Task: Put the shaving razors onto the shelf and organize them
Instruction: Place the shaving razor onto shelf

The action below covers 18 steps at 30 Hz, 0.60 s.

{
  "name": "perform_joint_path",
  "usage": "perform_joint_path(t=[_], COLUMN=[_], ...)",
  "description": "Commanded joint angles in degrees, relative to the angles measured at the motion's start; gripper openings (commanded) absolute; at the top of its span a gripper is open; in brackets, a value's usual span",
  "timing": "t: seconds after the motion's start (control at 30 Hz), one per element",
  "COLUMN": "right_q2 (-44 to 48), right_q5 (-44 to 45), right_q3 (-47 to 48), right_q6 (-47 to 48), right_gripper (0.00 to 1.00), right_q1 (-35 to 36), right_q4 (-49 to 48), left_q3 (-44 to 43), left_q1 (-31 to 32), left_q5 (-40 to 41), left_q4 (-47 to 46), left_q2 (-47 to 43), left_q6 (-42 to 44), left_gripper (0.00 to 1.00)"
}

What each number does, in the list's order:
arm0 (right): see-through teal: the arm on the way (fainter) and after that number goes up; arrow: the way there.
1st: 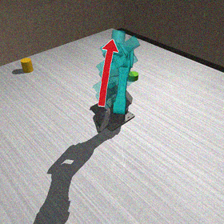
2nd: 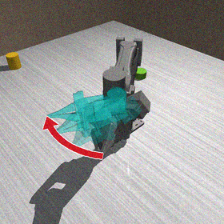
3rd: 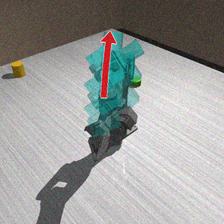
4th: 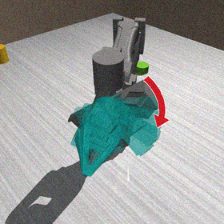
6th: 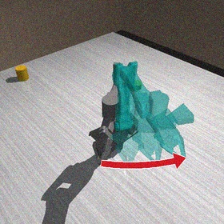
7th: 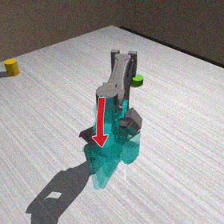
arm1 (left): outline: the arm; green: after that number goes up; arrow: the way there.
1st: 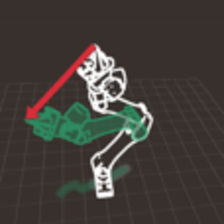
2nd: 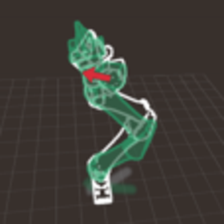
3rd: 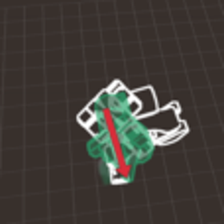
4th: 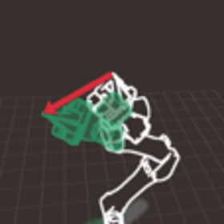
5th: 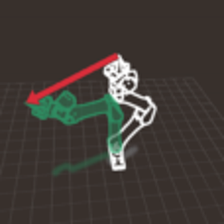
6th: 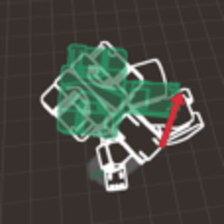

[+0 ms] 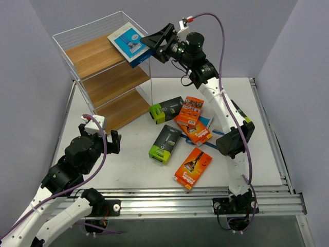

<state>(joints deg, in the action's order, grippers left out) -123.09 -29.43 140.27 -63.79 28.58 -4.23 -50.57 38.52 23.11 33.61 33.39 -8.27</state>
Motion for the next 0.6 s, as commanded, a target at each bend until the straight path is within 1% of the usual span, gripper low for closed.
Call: perform_joint_path(t=[0.0, 0.37, 0.57], right_q2=[4.3, 4.7, 6.5], right_q5=[-0.8, -1.2, -0.1], right_q3=[-0.3, -3.7, -6.1], right_q6=[1.2, 1.5, 2.6], right_gripper=[0.70, 0.71, 0.91], right_q1=[0.1, 0.2, 0.2], right_q4=[-1.5, -1.2, -1.9], left_q3=[-0.2, -0.1, -0.2], left_q1=[0.1, 0.1, 0.2], left_q5=[-0.4, -0.3, -0.4], left_q4=[-2.3, -2.3, -2.3], left_q2=[-0.3, -0.7, -0.7], left_q6=[0.7, 0.8, 0.8], left_gripper=[0.92, 0.92, 0.92])
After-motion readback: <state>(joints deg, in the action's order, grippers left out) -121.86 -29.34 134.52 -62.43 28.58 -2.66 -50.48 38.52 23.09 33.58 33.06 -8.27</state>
